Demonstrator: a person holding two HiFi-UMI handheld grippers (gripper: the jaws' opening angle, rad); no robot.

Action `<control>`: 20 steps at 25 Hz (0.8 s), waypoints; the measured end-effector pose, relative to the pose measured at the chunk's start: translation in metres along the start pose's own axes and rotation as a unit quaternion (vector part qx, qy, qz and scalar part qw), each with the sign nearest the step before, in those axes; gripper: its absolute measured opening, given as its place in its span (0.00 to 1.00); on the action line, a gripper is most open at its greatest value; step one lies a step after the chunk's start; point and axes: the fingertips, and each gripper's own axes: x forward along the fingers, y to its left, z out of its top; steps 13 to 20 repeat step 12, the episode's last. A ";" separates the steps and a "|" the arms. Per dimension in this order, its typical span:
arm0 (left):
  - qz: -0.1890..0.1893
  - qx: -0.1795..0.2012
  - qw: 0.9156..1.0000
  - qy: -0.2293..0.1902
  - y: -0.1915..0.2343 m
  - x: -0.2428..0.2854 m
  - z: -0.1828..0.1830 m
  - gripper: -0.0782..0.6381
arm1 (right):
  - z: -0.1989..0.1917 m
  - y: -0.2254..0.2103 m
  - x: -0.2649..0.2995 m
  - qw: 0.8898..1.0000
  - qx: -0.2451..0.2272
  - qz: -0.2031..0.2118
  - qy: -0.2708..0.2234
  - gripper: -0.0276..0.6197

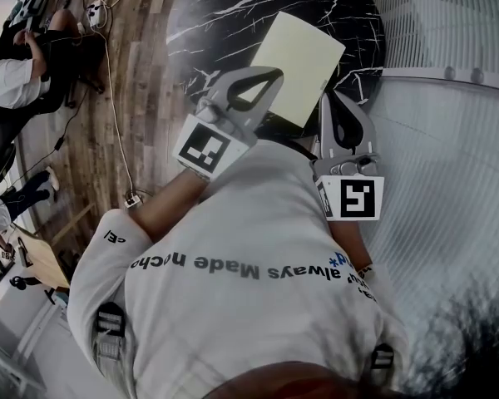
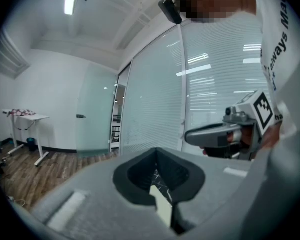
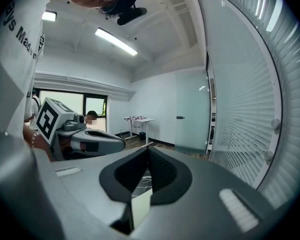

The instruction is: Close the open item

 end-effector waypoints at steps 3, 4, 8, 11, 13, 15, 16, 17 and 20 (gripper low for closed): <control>-0.002 0.002 1.000 0.002 -0.003 0.001 -0.002 0.12 | -0.002 -0.001 -0.001 1.000 0.002 0.000 0.001 0.05; -0.003 0.003 1.000 0.003 -0.004 0.001 -0.002 0.12 | -0.002 -0.001 -0.001 1.000 0.003 0.000 0.001 0.05; -0.004 0.006 1.000 0.004 -0.006 0.001 -0.002 0.11 | -0.002 -0.002 -0.003 1.000 0.005 0.000 0.001 0.05; -0.005 0.010 1.000 0.006 -0.008 0.002 -0.002 0.12 | -0.002 -0.003 -0.003 1.000 0.005 0.001 0.001 0.05; -0.006 0.012 1.000 0.007 -0.008 0.003 -0.003 0.12 | -0.002 -0.004 -0.003 1.000 0.005 0.001 0.001 0.05; -0.006 0.012 1.000 0.007 -0.008 0.003 -0.003 0.12 | -0.002 -0.004 -0.003 1.000 0.005 0.001 0.001 0.05; -0.006 0.012 1.000 0.007 -0.008 0.003 -0.003 0.12 | -0.002 -0.004 -0.003 1.000 0.005 0.001 0.001 0.05; -0.006 0.012 1.000 0.007 -0.008 0.003 -0.003 0.12 | -0.002 -0.004 -0.003 1.000 0.005 0.001 0.001 0.05; -0.006 0.012 1.000 0.007 -0.008 0.003 -0.003 0.12 | -0.002 -0.004 -0.003 1.000 0.005 0.001 0.001 0.05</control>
